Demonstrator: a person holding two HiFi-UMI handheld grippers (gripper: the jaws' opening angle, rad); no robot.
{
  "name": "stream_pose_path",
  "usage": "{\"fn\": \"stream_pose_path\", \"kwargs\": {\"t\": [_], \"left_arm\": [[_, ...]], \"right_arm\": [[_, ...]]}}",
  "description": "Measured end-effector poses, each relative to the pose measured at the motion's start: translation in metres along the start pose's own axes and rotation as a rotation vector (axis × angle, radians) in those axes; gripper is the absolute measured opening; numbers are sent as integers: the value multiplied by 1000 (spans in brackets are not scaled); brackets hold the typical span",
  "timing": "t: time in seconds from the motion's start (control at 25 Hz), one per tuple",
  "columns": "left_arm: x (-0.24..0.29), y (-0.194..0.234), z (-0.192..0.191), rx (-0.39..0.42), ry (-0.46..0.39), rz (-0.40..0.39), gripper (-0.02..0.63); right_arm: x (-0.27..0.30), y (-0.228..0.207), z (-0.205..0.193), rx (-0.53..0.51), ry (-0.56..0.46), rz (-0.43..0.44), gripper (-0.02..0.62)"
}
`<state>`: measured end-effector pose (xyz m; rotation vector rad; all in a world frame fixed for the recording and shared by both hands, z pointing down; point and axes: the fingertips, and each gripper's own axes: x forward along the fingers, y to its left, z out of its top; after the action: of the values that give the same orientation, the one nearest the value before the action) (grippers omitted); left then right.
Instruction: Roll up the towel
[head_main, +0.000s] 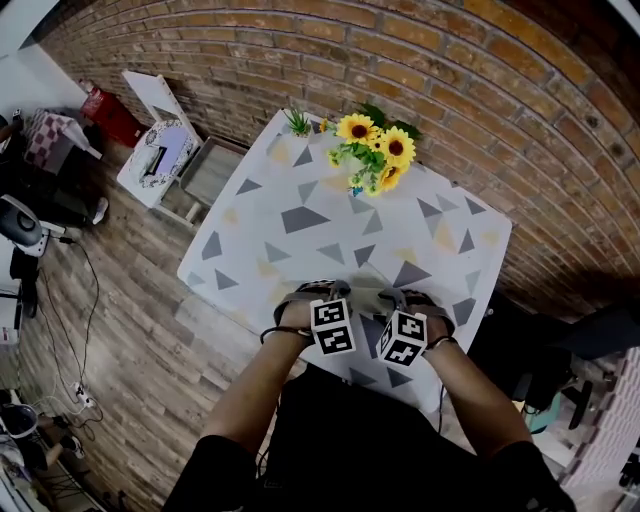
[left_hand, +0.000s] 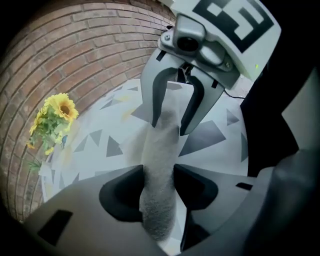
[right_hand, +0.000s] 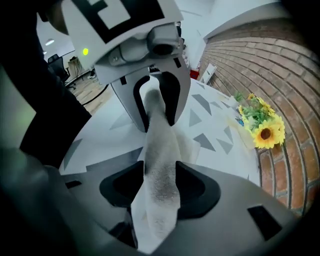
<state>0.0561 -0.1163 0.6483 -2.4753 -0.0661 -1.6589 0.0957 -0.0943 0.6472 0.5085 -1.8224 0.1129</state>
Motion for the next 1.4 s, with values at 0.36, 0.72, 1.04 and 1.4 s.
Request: {"fn": "stream_pose_path", "kwargs": {"t": [0.36,0.72,1.04,1.4], "left_arm": [[-10,33,3,26,-31,3,199],[-18,86,13,28,-70,58,199],[-5,126,9,-46,-79,164,198],[-25,118,10,-123,-136,225,198]], "right_arm": [[1,-36,2,64,6,16,196],[3,-89,1,145,4,-32,167],[16,-120,-4,211,29,-127,147],[-13,-104,11,243,-89,-153,138]]}}
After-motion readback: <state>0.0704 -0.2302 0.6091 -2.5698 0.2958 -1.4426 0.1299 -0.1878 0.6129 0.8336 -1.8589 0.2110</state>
